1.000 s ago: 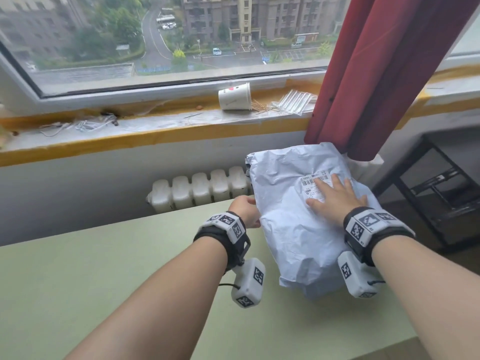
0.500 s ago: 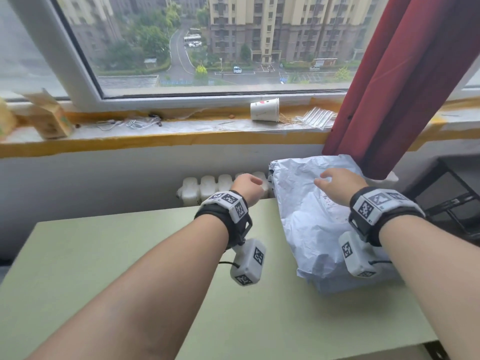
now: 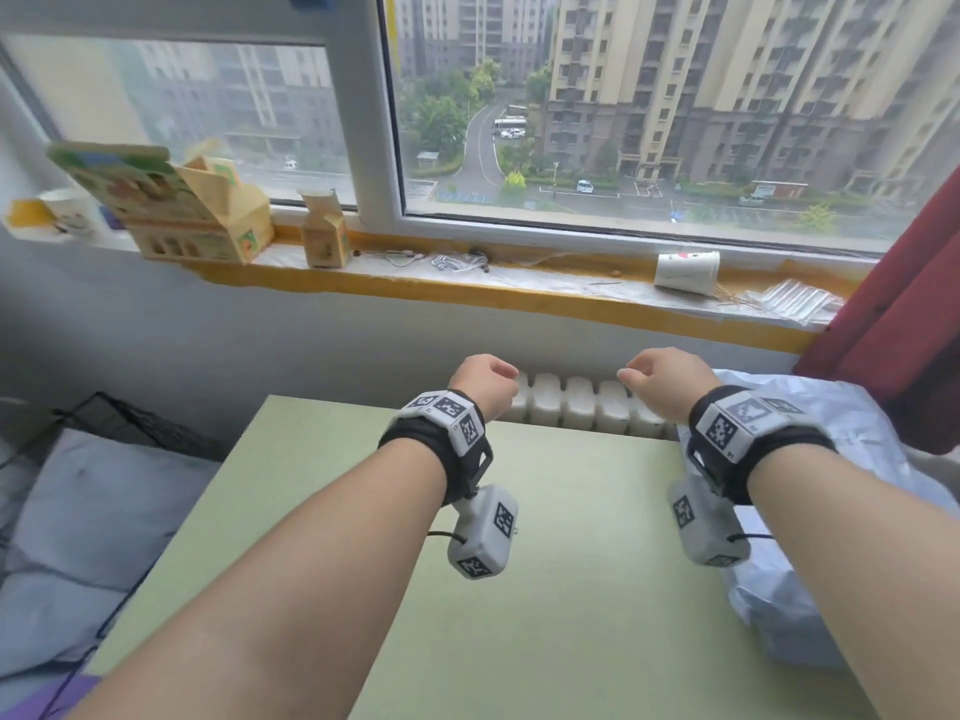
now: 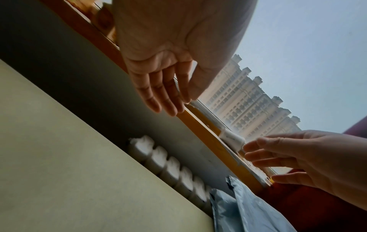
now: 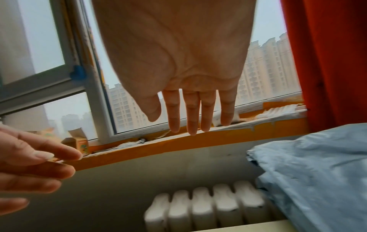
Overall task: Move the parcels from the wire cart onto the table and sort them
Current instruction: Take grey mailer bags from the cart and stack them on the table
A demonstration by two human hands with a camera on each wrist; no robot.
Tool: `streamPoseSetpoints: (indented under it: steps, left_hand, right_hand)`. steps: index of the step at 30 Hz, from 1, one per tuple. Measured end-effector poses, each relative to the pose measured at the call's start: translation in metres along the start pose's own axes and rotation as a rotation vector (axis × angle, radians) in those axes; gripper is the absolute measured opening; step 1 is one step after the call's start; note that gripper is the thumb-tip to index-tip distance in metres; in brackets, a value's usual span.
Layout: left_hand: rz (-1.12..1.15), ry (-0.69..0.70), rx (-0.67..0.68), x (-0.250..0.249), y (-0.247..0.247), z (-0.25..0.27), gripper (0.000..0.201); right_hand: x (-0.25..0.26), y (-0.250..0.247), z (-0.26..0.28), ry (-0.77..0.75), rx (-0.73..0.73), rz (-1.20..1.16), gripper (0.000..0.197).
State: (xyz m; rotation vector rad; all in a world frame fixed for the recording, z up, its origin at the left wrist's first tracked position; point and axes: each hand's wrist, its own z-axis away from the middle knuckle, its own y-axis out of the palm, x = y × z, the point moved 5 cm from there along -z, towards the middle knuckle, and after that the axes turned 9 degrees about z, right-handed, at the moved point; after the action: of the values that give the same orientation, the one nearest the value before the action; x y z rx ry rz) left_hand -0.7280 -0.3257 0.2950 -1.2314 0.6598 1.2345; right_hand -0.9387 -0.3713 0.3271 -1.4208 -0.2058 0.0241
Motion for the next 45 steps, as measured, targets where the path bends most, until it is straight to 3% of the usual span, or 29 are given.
streamPoseSetpoints:
  steps: [20,34,39,45]
  left_hand:
    - [0.159,-0.06,-0.345,0.115,-0.292,0.049,0.014]
    - [0.211,-0.172,-0.564,0.249,-0.493,0.115,0.021]
    - [0.248,-0.227,-0.671,0.293,-0.542,0.135,0.023]
    - [0.297,-0.294,-0.723,0.34,-0.567,0.132,0.027]
  right_hand:
    - [0.334,0.03,0.015,-0.371,0.026,0.08,0.039]
    - [0.562,0.109,0.057,-0.569,0.151,0.06,0.034]
    - [0.621,0.137,0.072,-0.651,0.174,0.07,0.034]
    - [0.661,0.167,0.07,-0.704,0.233,0.08,0.028]
